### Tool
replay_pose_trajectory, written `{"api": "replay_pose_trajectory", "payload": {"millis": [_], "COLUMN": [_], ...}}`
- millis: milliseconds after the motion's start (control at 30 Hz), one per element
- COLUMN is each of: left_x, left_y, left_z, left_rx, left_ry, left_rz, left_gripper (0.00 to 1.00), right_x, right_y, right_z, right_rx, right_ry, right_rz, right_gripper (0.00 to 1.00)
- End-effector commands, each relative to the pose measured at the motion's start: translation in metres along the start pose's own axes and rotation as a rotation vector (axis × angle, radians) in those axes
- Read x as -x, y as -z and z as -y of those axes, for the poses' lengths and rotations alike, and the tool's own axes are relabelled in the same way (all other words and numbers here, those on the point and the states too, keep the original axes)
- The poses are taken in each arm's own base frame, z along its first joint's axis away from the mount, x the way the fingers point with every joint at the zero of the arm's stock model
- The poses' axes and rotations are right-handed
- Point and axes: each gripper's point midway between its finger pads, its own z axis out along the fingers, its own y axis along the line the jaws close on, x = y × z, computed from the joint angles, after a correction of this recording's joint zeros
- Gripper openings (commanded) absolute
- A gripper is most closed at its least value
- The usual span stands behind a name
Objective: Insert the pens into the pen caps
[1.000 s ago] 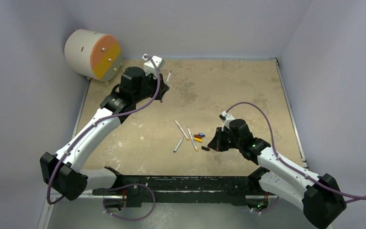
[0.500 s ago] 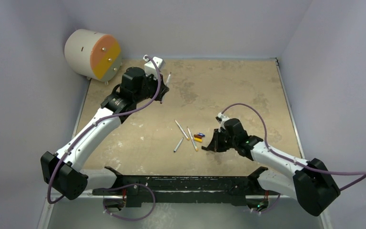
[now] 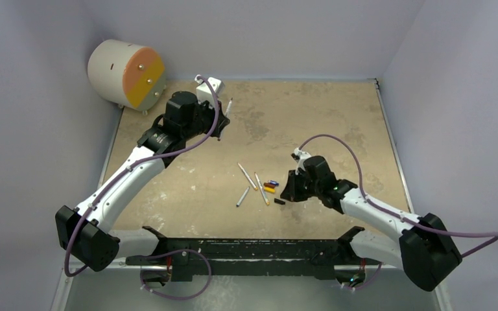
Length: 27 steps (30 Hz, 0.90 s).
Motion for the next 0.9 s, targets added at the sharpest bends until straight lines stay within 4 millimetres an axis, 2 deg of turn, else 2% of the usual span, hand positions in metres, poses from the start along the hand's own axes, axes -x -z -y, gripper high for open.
{"api": "replay_pose_trajectory", "payload": {"millis": [0,67,100,267,667,867], "left_x": [0.009,0.010,0.011,0.011,0.007,0.006], "left_y": [0.003,0.003,0.004,0.006,0.005,0.005], "left_z": [-0.001,-0.001,0.000,-0.002,-0.003,-0.003], "left_rx": [0.007,0.007,0.006,0.018,0.019,0.020], "left_ry": [-0.017,-0.016,-0.017,-0.019,-0.022,-0.021], "left_rz": [0.037,0.037,0.039,0.040,0.032,0.028], "left_gripper": [0.00,0.00,0.00,0.00,0.00,0.00], "right_x": [0.048,0.053,0.054,0.052,0.012,0.001], "right_y": [0.016,0.016,0.015,0.007,-0.014,-0.023], "right_z": [-0.016,-0.014,-0.013,0.001,-0.024,-0.016], "right_rx": [-0.020,-0.053,-0.073,-0.169,-0.102,-0.156], "right_ry": [0.125,0.167,0.191,0.225,0.264,0.259], "right_rz": [0.100,0.073,0.056,-0.020,-0.150,-0.175], "right_gripper": [0.28,0.44,0.48,0.58,0.54,0.50]}}
